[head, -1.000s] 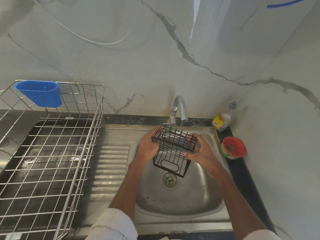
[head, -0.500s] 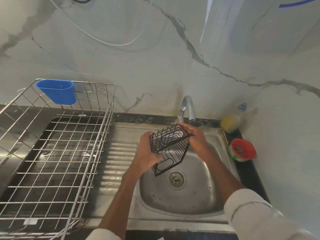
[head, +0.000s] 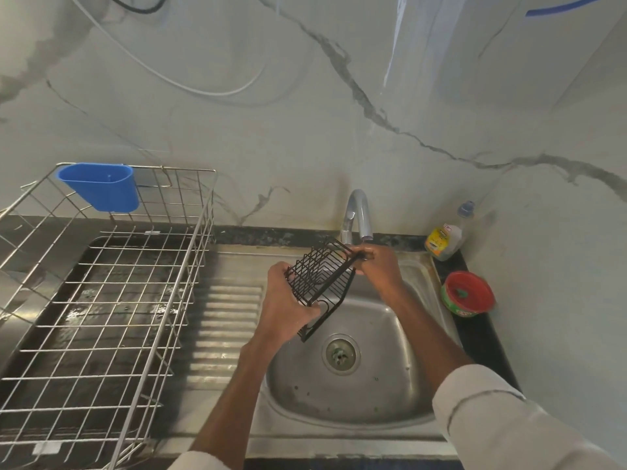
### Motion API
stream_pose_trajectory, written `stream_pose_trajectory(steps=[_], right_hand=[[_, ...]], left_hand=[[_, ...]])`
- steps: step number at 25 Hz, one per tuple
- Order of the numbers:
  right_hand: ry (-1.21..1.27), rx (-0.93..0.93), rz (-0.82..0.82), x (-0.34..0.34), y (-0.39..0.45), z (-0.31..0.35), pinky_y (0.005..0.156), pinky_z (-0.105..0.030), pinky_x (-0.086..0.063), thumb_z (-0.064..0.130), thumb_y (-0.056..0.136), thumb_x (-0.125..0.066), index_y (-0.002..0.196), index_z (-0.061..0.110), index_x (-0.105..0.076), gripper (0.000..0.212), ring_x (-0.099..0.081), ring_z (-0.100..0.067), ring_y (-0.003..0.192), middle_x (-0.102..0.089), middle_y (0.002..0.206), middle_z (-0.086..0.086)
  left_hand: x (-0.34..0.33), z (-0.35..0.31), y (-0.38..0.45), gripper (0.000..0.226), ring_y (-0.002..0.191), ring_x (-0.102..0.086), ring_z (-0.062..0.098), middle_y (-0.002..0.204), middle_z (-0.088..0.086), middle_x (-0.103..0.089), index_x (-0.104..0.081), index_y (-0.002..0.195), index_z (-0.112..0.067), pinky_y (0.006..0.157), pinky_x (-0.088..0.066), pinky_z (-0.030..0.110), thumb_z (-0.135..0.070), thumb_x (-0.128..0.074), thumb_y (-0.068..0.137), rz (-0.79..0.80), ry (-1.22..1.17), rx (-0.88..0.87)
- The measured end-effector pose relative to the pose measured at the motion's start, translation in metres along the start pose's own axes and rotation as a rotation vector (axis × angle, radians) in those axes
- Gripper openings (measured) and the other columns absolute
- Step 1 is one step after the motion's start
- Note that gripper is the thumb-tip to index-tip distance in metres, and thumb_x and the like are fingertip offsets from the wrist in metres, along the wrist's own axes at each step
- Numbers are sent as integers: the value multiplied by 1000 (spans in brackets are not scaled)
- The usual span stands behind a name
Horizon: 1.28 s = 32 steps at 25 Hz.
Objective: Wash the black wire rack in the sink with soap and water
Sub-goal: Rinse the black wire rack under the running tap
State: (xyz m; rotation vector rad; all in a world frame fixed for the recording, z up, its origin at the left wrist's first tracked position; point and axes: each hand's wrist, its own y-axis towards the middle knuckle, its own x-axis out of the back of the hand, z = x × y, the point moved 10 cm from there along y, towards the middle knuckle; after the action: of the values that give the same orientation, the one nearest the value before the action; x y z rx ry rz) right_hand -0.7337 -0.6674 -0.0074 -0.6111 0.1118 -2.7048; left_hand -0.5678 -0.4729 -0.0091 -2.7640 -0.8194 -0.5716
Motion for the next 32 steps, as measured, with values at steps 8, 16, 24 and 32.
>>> stream_pose_trajectory(steps=[8, 16, 24, 32], right_hand=[[99, -97, -121, 42, -39, -30, 86, -36, -62, -4, 82, -80, 94, 33, -73, 39, -75, -18, 100, -77, 99, 5], [167, -37, 194, 46, -83, -47, 103, -33, -52, -13, 80, -77, 151, 35, -45, 91, -55, -1, 128, -55, 145, 17], [-75, -126, -99, 85, -104, -45, 100, -35, -51, 29, 68, -96, 134, 26, -53, 78, -61, -11, 114, -64, 121, 12], [-190, -85, -324, 65, -121, -45, 92, -38, -58, 54, 55, -91, 125, 31, -56, 81, -66, -8, 104, -67, 112, 15]], left_hand=[[-19, -23, 10, 66, 107, -66, 3, 117, -16, -66, -49, 137, -31, 94, -57, 33, -10, -81, 83, 46, -14, -41], [-53, -35, 45, 86, 111, -67, 6, 152, -18, -51, -55, 151, -40, 87, -64, 35, 19, -62, 88, 374, -27, -25], [-110, -53, 72, 72, 125, -56, 2, 164, -6, -48, -54, 154, -29, 87, -46, 13, 15, -55, 98, 514, -78, -49], [-105, 12, 46, 47, 116, -67, 8, 117, -14, -74, -68, 114, -33, 98, -53, 24, 11, -63, 97, 313, -242, 155]])
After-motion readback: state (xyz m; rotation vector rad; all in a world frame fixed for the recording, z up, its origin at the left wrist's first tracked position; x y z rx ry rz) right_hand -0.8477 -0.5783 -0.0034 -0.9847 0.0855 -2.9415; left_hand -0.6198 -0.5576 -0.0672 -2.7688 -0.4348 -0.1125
